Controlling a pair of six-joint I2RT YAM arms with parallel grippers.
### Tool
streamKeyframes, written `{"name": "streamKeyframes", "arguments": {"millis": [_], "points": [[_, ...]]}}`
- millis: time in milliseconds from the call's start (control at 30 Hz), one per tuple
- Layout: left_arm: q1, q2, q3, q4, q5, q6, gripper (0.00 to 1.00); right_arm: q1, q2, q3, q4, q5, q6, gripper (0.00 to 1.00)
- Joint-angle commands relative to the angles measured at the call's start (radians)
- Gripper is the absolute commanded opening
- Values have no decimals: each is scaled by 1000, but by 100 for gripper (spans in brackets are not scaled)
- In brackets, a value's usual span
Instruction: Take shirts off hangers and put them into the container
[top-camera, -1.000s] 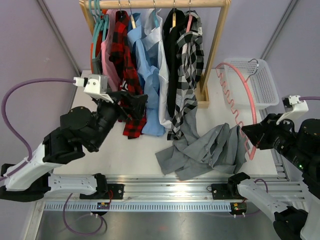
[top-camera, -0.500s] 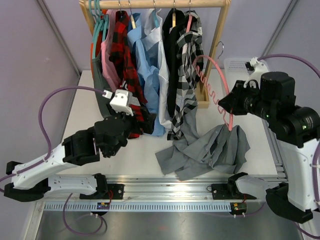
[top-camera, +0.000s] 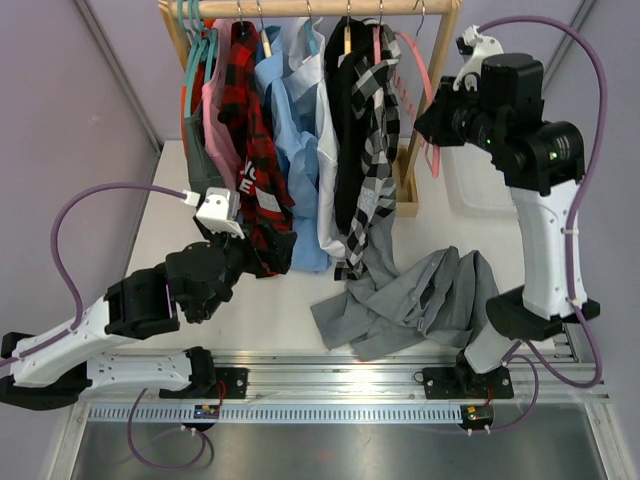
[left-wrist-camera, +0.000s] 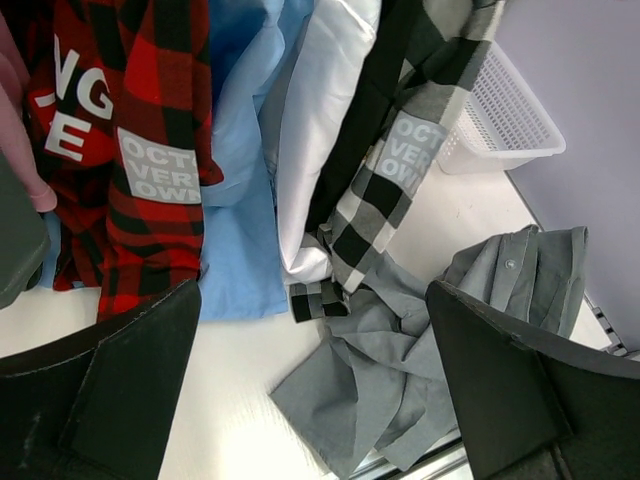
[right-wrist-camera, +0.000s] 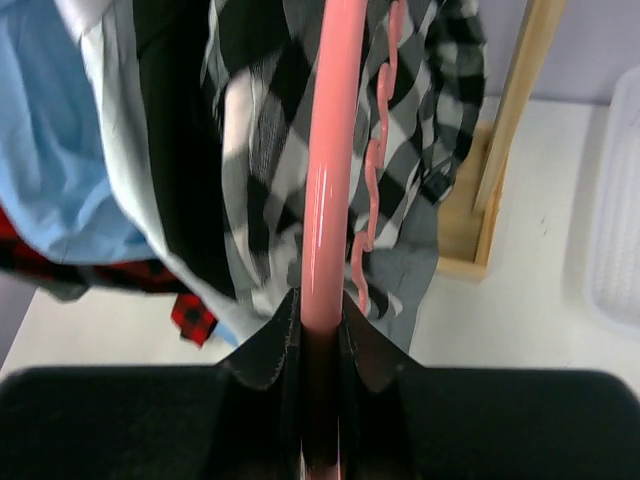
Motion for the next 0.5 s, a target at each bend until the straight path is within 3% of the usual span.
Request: {"name": "streamKeyframes", "arguments": {"millis": [0, 100, 467], "points": [[-3, -34, -13, 2, -38, -38, 99, 9, 92, 177, 48, 106, -61, 0], [-3, -46, -14, -19, -47, -44, 99, 9, 133, 231, 80, 140, -78, 0], [-3, -72, -31, -47, -60, -67, 99, 8, 176, 150, 163, 187, -90, 0]]}}
